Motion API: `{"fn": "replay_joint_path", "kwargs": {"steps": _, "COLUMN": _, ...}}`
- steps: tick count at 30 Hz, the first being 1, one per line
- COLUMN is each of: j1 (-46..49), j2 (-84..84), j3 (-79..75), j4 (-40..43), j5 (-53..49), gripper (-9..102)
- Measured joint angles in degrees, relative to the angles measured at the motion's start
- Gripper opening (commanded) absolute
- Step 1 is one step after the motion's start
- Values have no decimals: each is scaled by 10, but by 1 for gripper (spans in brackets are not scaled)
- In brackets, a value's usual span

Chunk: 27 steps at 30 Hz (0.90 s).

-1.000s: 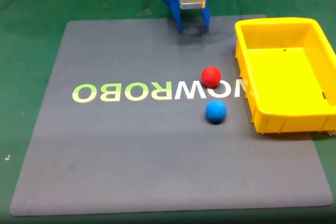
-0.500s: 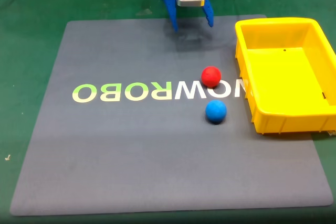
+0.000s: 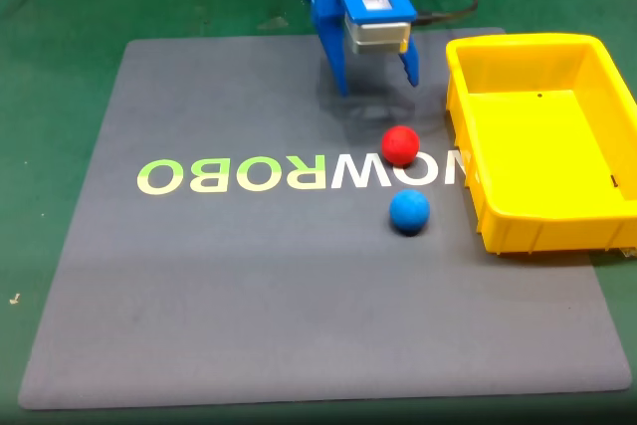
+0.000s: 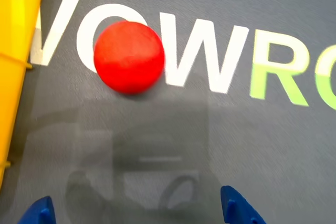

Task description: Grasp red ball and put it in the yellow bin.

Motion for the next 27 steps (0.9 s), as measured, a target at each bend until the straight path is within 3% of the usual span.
{"fn": "replay_joint_path", "kwargs": {"steps": 27, "j1": -35, "j2": -301, "j3": -234, "j4": -46, "j5": 25, "gripper": 34}}
